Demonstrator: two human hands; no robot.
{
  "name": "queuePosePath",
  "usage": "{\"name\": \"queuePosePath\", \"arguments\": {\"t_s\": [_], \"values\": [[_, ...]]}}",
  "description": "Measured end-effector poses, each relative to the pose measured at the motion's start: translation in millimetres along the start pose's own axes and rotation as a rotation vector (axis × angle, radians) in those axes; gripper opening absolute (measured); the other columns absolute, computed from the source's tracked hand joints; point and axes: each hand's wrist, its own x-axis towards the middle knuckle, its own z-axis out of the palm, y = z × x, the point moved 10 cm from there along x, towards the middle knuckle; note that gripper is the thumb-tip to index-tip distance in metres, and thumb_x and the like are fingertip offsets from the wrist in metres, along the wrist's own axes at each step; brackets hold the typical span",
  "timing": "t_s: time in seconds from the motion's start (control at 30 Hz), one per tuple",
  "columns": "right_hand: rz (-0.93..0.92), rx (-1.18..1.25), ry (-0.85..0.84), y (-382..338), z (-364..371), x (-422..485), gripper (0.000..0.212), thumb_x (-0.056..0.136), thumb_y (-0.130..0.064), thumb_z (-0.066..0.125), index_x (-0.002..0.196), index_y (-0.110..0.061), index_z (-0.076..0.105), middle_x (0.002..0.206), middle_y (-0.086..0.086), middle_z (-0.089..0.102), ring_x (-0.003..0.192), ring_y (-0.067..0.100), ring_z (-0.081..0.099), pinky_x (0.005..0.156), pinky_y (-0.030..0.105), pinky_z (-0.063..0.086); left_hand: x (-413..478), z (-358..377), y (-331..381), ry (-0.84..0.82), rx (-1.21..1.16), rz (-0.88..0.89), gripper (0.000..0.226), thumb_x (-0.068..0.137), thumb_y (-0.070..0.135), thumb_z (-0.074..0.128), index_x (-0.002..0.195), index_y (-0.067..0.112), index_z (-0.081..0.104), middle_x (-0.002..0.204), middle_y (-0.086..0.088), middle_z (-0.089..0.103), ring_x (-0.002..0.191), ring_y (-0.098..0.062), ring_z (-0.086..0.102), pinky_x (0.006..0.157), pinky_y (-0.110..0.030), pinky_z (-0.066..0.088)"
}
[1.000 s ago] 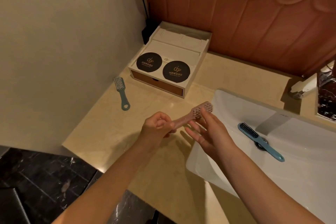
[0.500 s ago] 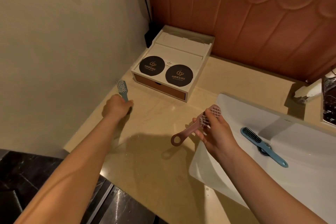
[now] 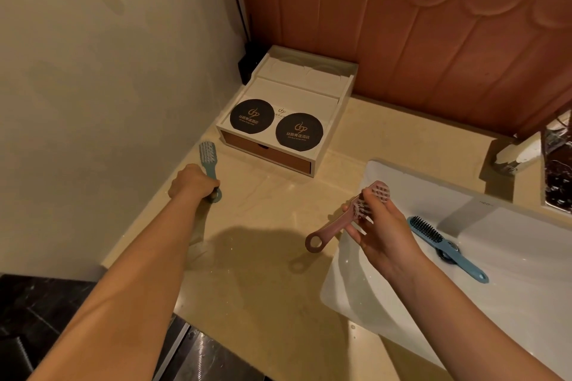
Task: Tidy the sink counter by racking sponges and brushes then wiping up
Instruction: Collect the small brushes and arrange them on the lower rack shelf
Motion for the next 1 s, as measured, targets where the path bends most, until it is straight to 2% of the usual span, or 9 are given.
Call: {"name": "queuePosePath", "arguments": {"t_s": [0.13,0.2,0.27,0.37,0.53,0.73,0.87,0.93,1.0], "values": [[-0.004,0.002,0.014,-3.1,-4.1,-0.9,0.007,0.095,-0.021,0.05,0.093,-0.018,0.056,0.088,0.005,0.059,0.078,0.016,0.062,0.067,0.029,0.052,-2.2,0.7,-0.9,-0.057,-0.185,0.005,0.027,0.079,0.023,0.07,0.083,0.003,0.053,0.081,-0.015,0.055,0.07,-0.027,0.05,0.057,-0.031,0.038],[-0.006,0.015,0.03,-4.3,-9.4,-1.7,0.006,0.095,-0.02,0.051,0.092,-0.017,0.056,0.086,0.005,0.059,0.079,0.016,0.062,0.067,0.03,0.053,-9.8,4.1,-1.3,-0.124,-0.355,-0.027,0.027,0.08,0.021,0.069,0.07,0.004,0.051,0.065,-0.012,0.047,0.051,-0.022,0.041,0.045,-0.026,0.03],[-0.012,0.033,0.048,-5.7,-15.9,-2.1,0.006,0.095,-0.02,0.051,0.092,-0.017,0.056,0.085,0.005,0.058,0.08,0.017,0.062,0.063,0.029,0.057,-22.9,9.1,-1.6,-0.221,-0.557,-0.053,0.026,0.084,0.02,0.066,0.068,0.005,0.052,0.057,-0.008,0.042,0.039,-0.017,0.035,0.039,-0.02,0.027],[-0.025,0.055,0.082,-10.5,-28.4,-3.1,0.007,0.095,-0.021,0.051,0.094,-0.015,0.055,0.086,0.005,0.057,0.083,0.019,0.062,0.067,0.03,0.057,-52.8,12.3,5.1,-0.377,-0.81,-0.032,0.013,0.087,0.018,0.062,0.088,0.005,0.062,0.058,-0.004,0.045,0.036,-0.008,0.036,0.034,-0.013,0.027],[-0.054,0.072,0.126,-25.4,-48.9,-4.9,0.008,0.095,-0.021,0.049,0.089,-0.017,0.052,0.083,0.003,0.058,0.079,0.015,0.063,0.072,0.031,0.053,-99.5,9.6,16.1,-0.527,-1.045,-0.029,0.015,0.091,0.019,0.055,0.077,0.015,0.056,0.054,0.003,0.043,0.035,-0.003,0.038,0.033,-0.012,0.032],[-0.063,0.157,0.147,-41.0,-74.0,-11.0,0.014,0.095,-0.027,0.049,0.106,-0.018,0.052,0.088,0.003,0.059,0.078,0.011,0.063,0.068,0.026,0.056,-164.5,19.2,56.9,-0.77,-1.073,0.208,0.01,0.083,0.022,0.056,0.085,0.013,0.054,0.068,-0.004,0.044,0.054,-0.01,0.039,0.04,-0.015,0.039],[-0.065,0.286,0.149,-46.8,-93.8,-16.7,0.019,0.094,-0.028,0.05,0.11,-0.018,0.051,0.086,0.002,0.059,0.07,0.01,0.066,0.067,0.025,0.056,-202.7,34.1,87.6,-0.813,-0.902,0.365,0.005,0.087,0.017,0.054,0.089,0.013,0.053,0.067,0.002,0.055,0.053,-0.005,0.054,0.049,-0.016,0.049],[-0.087,0.366,0.151,-51.3,-109.8,-22.9,0.021,0.094,-0.028,0.051,0.112,-0.018,0.052,0.083,0.003,0.059,0.065,0.009,0.065,0.065,0.022,0.056,-220.2,47.1,104.7,-0.834,-0.836,0.403,0.003,0.091,0.014,0.052,0.092,0.012,0.054,0.063,0.004,0.056,0.052,-0.004,0.053,0.05,-0.015,0.047],[-0.105,0.432,0.191,-55.7,-129.9,-32.0,0.02,0.093,-0.028,0.052,0.106,-0.014,0.055,0.083,0.004,0.059,0.072,0.009,0.061,0.075,0.023,0.054,-237.8,61.5,122.0,-0.864,-0.785,0.451,0.005,0.092,0.014,0.053,0.093,0.012,0.057,0.057,0.005,0.052,0.048,-0.004,0.046,0.049,-0.015,0.04]]}}
